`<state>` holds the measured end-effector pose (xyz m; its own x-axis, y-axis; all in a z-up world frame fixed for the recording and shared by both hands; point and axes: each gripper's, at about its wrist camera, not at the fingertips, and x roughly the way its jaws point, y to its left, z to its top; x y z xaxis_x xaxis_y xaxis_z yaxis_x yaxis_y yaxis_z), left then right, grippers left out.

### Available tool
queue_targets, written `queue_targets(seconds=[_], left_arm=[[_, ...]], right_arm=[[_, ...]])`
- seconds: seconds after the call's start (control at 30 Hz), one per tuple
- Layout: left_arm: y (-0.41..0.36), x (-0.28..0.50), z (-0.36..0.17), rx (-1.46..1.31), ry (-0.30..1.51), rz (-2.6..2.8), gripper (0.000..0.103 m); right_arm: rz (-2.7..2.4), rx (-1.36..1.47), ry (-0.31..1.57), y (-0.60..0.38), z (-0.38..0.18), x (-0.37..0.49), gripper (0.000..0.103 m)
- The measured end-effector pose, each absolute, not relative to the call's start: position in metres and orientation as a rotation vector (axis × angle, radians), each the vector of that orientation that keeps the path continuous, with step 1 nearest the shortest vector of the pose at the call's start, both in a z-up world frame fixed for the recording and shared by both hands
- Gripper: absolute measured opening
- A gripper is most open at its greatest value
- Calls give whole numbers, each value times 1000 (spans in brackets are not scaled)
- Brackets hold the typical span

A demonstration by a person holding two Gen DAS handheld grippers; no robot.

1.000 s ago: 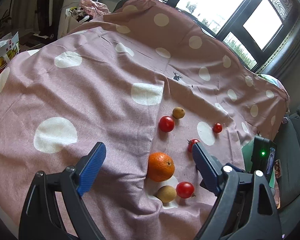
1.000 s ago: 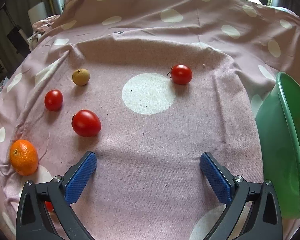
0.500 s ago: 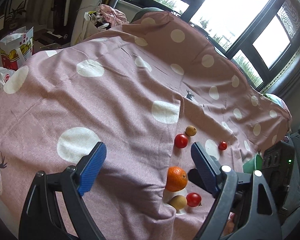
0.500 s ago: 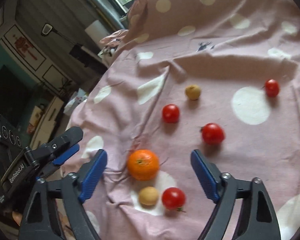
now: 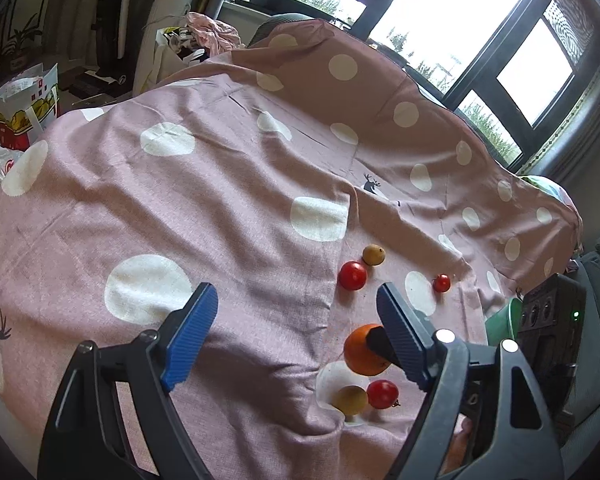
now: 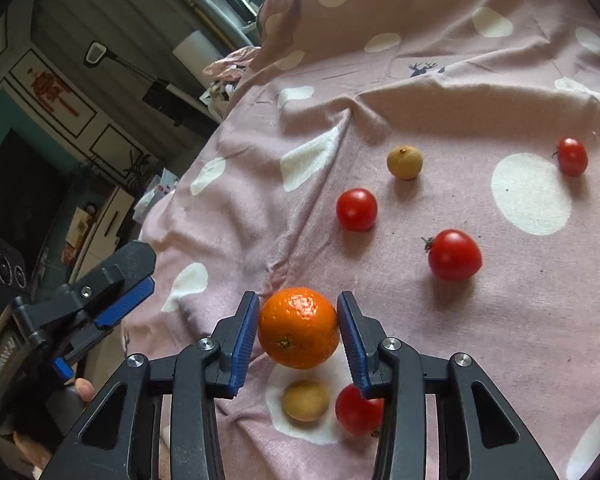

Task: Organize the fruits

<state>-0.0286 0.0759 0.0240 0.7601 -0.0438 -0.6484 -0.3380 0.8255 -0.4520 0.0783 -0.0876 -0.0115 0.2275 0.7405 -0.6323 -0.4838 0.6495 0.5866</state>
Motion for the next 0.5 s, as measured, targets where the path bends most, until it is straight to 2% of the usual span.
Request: queue_targets(seconds=[0.07, 0.1, 0.13, 0.17, 0.27, 0.37, 0.47, 0.5], left_arm=[[70, -27, 24, -571, 702, 158, 81], [67, -25, 24, -563, 706, 153, 80], [64, -24, 23, -554, 711, 146, 79], [60, -22, 23, -545, 716, 137, 78], [46, -16, 19, -516, 739, 107, 78], [35, -13, 16, -495, 758, 87, 74], [30, -8, 12, -491, 782, 59, 62], [28, -7, 10, -493, 793, 46, 54]], right_arm=[[845, 320, 1019, -103, -3, 78, 37], [827, 327, 1010, -112, 2, 79, 22], [798, 321, 999, -120, 7, 79, 14], [754, 301, 986, -129, 12, 78, 12], [637, 212, 993, -147, 11, 81, 12], [603, 254, 1036, -159, -5, 88, 12], [646, 321, 1056, -161, -9, 93, 14], [665, 336, 1052, -161, -8, 93, 22]])
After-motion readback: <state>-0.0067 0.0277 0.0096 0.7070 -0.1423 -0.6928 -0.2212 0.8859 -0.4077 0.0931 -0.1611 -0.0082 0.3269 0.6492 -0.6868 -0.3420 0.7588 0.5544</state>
